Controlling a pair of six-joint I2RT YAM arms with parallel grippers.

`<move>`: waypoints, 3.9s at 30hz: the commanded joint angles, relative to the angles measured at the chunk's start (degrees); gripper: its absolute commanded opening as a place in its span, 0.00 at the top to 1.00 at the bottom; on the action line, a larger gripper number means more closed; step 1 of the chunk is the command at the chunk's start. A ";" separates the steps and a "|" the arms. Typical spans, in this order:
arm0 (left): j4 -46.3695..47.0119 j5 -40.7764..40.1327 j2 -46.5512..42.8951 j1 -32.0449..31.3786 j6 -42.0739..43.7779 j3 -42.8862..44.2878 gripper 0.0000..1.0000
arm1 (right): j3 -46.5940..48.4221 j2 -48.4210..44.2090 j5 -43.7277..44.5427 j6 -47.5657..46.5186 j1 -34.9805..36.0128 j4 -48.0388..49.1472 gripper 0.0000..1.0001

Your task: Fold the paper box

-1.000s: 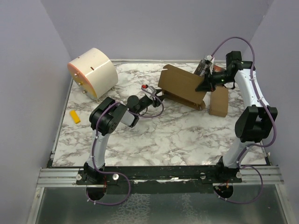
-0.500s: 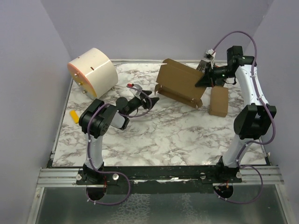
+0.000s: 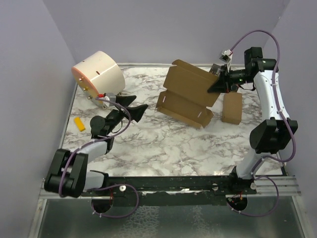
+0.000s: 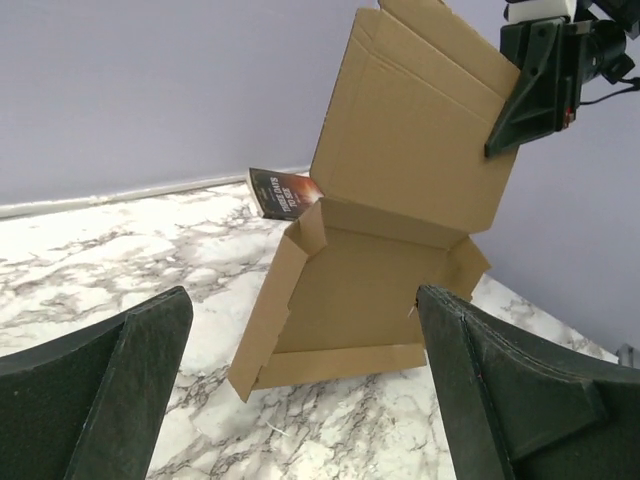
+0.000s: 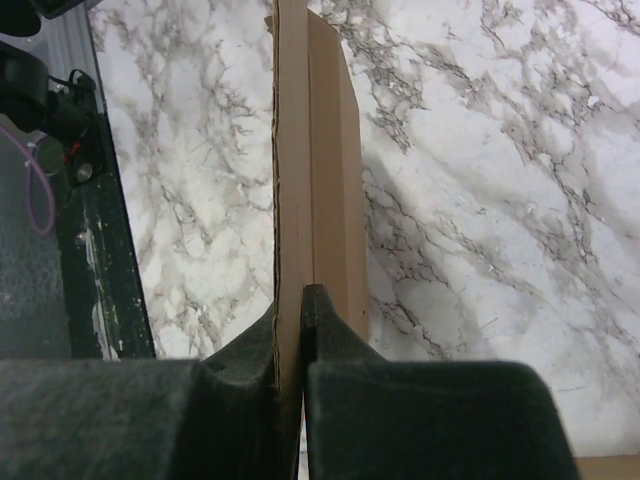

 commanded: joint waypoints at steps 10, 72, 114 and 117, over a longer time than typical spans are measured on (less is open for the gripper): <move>-18.12 -13.66 -8.01 -3.34 11.90 -4.84 0.17 | -15.00 -9.29 3.85 -3.03 1.86 3.60 0.99; 12.40 -0.33 25.30 -6.36 25.76 0.03 0.45 | -35.63 -24.93 15.92 -14.69 10.87 25.14 0.99; 12.91 7.86 37.64 -8.88 24.30 14.48 0.38 | -34.89 -22.22 14.22 -13.85 11.70 23.20 0.99; 11.75 5.82 37.54 -9.55 25.35 14.71 0.37 | -34.87 -21.99 14.09 -13.85 11.79 23.26 0.99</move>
